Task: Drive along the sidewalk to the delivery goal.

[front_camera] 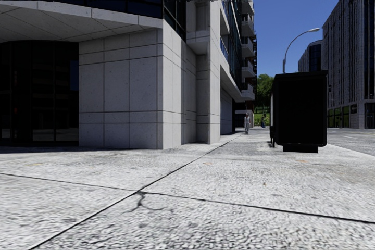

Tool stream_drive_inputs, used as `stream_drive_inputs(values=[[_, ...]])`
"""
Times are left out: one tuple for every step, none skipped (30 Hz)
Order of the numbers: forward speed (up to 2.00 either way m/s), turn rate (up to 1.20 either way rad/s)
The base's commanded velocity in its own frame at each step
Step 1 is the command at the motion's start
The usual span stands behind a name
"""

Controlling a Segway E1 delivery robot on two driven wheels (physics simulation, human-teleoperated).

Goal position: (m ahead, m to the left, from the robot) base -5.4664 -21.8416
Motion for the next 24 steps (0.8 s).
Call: stream_drive_inputs(values=[[1.72,-0.03],[2.0,-0.03],[2.0,-0.03],[2.0,-0.02],[2.0,-0.02],[2.0,-0.02],[2.0,-0.02],[2.0,-0.02],[2.0,-0.02],[2.0,-0.48],[2.0,-1.0],[2.0,-1.2],[2.0,-1.2],[2.0,-1.2],[2.0,-1.2],[2.0,-1.2],[2.0,-1.2],[2.0,-0.69],[2.0,-0.69],[2.0,-0.2],[2.0,-0.1],[2.0,-0.05],[2.0,-0.05],[2.0,-0.03]])
